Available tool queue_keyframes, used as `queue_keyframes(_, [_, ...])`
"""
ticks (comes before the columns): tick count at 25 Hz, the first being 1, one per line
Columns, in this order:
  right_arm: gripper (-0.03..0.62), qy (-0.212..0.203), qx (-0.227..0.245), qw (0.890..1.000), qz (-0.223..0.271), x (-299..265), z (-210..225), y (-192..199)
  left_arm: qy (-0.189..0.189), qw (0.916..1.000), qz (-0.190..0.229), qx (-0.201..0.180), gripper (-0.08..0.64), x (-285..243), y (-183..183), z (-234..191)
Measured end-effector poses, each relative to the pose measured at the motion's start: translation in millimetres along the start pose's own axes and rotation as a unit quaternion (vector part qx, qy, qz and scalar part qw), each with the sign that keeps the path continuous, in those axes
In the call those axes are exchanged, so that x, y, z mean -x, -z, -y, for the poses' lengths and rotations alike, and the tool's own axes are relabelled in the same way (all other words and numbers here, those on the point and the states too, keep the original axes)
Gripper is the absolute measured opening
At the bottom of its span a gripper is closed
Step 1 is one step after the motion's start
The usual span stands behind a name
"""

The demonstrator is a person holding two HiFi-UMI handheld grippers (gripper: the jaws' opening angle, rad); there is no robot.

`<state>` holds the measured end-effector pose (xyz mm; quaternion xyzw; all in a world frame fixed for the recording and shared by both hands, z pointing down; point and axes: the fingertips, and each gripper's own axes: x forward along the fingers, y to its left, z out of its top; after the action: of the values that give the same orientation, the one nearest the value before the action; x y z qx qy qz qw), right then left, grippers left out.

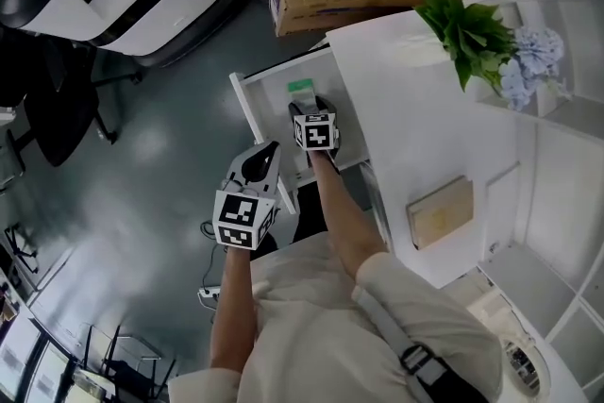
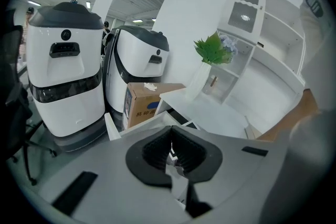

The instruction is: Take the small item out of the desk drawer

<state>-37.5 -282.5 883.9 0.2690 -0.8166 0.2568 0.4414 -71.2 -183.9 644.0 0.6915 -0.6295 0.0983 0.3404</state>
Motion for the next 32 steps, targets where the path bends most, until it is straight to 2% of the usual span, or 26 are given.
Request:
queue_keyframes(4, [0.386,0.019,0.022,0.999,-0.019,-9.1,7.6,7.5,-0.010,0.9999,-0.001,0.012,0.017,0.8,6.1,-3.1])
queue_keyframes(6, [0.396,0.022,0.030,0.999,-0.030,-15.7,8.6,9.2,-0.016,0.9997,0.000,0.016,0.017,2.2,8.3,-7.2])
queue_keyframes(15, [0.397,0.020,0.036,0.997,-0.069,-37.3,7.4,17.5,-0.028,0.9990,0.003,0.034,0.017,1.5,14.9,-13.5])
queue_keyframes(20, [0.396,0.039,0.075,0.993,-0.084,-40.7,13.7,19.8,-0.020,0.9994,0.000,0.029,0.017,0.1,18.5,-7.9])
queue_keyframes(24, [0.368,0.038,0.080,0.991,-0.096,-38.6,14.9,20.5,-0.019,0.9994,-0.001,0.028,0.017,4.7,20.9,-7.3])
queue_keyframes(32, [0.367,0.034,0.064,0.994,-0.076,-15.7,7.0,14.1,-0.003,0.9998,-0.009,0.016,0.017,15.7,24.2,-3.1])
